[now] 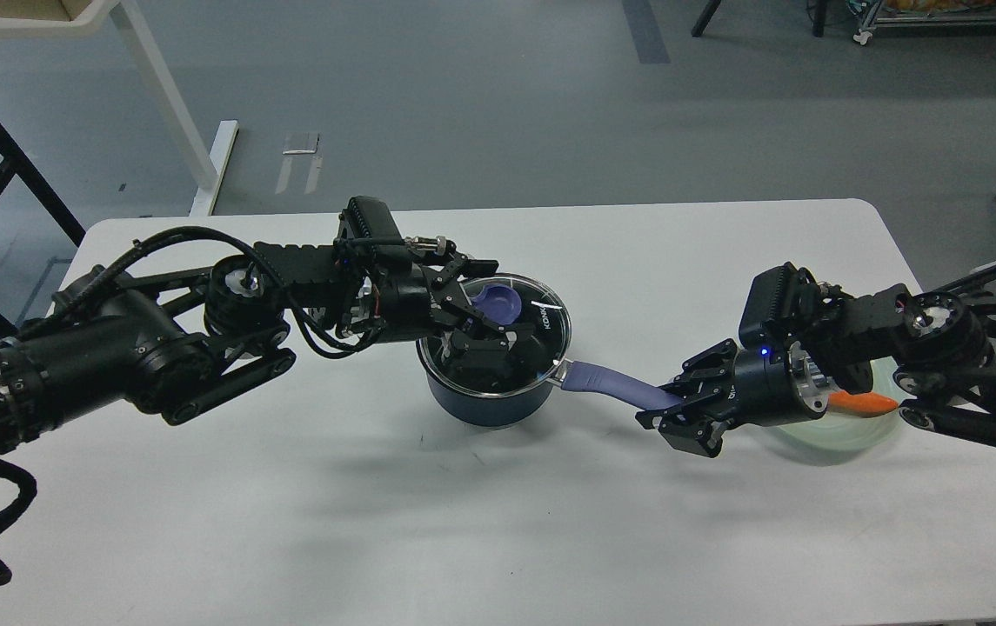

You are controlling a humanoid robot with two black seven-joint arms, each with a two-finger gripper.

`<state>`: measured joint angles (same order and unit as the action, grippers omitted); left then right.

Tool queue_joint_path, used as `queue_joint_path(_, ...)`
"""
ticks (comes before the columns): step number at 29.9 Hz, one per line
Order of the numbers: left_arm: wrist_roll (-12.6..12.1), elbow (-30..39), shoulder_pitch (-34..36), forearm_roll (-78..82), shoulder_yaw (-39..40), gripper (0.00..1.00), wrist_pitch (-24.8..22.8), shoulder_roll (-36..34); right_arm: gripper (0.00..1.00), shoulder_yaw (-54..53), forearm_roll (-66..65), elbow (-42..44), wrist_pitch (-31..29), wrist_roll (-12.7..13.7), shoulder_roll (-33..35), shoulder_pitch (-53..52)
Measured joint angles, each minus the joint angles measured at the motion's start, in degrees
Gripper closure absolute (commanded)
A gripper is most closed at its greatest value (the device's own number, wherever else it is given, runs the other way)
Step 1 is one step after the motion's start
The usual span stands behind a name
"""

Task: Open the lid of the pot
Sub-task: 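Reach the left gripper over the pot and grasp the purple lid knob, then lift the glass lid off the pot with the left gripper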

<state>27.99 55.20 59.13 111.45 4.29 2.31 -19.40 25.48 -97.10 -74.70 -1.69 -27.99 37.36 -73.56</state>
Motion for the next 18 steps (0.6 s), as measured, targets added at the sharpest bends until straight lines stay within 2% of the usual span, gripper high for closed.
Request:
queue_joint_path(6, 0.00, -2.49, -0.13, -0.85, -0.05, 0.01, -0.05, 0.98, 0.68, 0.00, 0.00, 0.06, 0.51, 0.00, 0.00, 0.48)
queue_joint_path(18, 0.00, -2.64, -0.57, -5.01, -2.07, 0.03, -0.04, 1.34, 0.68, -0.08, 0.00, 0.34, 0.84, -0.03, -0.18, 0.77)
